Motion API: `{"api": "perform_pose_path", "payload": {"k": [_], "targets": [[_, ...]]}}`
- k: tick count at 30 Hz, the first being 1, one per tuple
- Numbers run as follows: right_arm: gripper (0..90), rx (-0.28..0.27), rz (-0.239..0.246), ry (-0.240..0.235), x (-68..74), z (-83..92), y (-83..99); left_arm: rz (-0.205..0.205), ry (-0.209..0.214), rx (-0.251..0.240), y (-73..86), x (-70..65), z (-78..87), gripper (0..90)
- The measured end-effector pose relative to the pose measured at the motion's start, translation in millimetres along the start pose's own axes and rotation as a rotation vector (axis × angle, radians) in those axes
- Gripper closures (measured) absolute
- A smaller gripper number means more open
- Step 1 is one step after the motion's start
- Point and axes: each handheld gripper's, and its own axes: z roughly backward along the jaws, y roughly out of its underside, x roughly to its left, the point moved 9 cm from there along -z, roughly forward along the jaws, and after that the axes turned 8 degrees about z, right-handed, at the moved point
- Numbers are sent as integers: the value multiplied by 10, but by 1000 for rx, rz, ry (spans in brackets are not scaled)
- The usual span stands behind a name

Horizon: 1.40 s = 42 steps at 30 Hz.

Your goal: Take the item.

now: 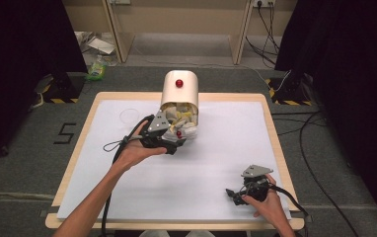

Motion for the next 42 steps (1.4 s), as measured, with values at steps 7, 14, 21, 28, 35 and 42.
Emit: {"api": "perform_pose_path", "payload": {"k": [7, 14, 21, 28, 35, 42], "targets": [[2, 0, 0, 0, 0, 0, 0, -9, -12, -8, 0, -49, 43, 219], [2, 0, -2, -1, 2, 1, 0, -8, -17, -2, 14, -80, 56, 222], [3, 0, 0, 0, 1, 1, 0, -5, -16, -2, 38, -111, 79, 225], [3, -3, 0, 0, 1, -2, -2, 7, -12, -23, 65, -144, 101, 234], [2, -3, 1, 1, -1, -3, -2, 15, -4, -22, 75, -156, 114, 236], [2, -3, 1, 1, -1, -3, -2, 23, 4, -13, 90, -178, 130, 234]]}}
